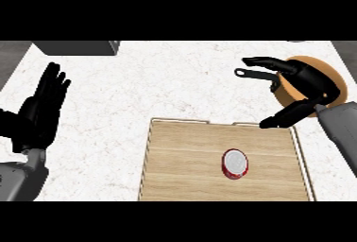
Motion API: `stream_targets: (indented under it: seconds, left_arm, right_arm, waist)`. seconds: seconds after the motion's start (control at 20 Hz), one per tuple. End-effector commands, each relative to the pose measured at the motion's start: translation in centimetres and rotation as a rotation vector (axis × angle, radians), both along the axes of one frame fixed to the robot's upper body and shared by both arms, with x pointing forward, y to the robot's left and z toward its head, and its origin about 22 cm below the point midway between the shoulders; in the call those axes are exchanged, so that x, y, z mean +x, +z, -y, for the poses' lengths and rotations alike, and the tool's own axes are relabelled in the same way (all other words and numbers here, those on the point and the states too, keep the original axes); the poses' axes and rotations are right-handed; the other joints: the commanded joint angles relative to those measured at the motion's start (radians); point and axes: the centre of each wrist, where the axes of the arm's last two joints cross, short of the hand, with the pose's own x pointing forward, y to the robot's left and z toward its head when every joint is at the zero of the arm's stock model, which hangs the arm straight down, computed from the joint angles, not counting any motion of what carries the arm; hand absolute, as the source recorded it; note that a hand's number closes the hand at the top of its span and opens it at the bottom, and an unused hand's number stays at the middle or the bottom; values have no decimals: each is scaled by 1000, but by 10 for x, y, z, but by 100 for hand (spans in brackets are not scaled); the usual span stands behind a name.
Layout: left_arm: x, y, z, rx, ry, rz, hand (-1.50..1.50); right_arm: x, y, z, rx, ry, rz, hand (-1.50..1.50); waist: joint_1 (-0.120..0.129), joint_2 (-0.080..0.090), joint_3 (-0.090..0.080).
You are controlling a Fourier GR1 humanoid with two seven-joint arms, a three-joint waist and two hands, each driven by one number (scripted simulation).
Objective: Pick the can from the tray and place it in the pot
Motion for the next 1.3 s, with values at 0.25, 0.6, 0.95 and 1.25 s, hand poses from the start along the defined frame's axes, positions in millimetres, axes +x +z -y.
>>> stream_targets:
  seconds: [0.25, 0.6, 0.95, 1.25]
  left_arm:
    - [1, 6, 0, -7, 21, -15, 0]
    - [-4, 15, -11, -2, 16, -12, 0]
    - [-9, -15, 3, 3, 16, -15, 0]
    - [-8, 3, 8, -5, 16, -10, 0]
  right_arm:
    - [-3, 75, -28, -508, 218, -46, -150]
    - [-37, 65, -81, -816, 299, -12, -150]
    - [-62, 58, -125, -925, 297, -68, -150]
    - [-94, 34, -121, -922, 303, -92, -150]
  waist:
    - [-16, -9, -3]
    - [-12, -8, -1]
    - [-12, -4, -1]
    - [-12, -3, -1]
